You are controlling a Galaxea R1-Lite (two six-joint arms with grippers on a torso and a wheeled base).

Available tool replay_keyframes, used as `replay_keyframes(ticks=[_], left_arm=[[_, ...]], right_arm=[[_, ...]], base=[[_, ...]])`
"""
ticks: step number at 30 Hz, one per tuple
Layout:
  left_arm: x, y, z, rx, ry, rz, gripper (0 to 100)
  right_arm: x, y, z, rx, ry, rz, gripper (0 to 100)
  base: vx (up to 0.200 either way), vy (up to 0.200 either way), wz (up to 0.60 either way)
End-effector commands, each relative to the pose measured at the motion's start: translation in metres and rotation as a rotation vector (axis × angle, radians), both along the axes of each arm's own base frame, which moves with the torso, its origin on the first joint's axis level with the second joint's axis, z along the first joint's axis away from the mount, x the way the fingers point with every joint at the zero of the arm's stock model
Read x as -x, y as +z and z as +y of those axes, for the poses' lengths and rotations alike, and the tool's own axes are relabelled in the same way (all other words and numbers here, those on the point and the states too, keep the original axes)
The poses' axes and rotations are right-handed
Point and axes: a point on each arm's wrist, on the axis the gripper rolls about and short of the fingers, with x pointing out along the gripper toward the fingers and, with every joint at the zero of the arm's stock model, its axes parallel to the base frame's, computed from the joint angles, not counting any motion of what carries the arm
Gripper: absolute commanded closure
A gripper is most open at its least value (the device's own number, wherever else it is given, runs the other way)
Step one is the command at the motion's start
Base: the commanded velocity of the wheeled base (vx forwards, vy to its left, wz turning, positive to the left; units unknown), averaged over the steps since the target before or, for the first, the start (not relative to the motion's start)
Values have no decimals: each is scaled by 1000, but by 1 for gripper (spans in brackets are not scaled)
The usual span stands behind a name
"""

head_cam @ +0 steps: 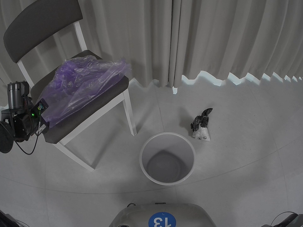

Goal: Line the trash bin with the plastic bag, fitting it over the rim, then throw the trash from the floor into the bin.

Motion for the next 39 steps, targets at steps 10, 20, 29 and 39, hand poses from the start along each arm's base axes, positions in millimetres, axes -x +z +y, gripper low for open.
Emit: replay_keyframes(ticks=[10,20,29,39], left_arm=[[0,0,2,0,8,-4,0],[-4,-2,4,1,16,3,100],[-5,0,3,1,14,-23,100],[9,18,1,11,4,-108,100]], right_arm=[[1,2,-1,0,-12,-8,0],[2,2,-1,3,0,-10,0],[2,2,-1,2,0,-8,0],[2,0,-1,4,3,-5,0]], base=[[0,0,0],[0,0,0],[0,0,0],[0,0,0]])
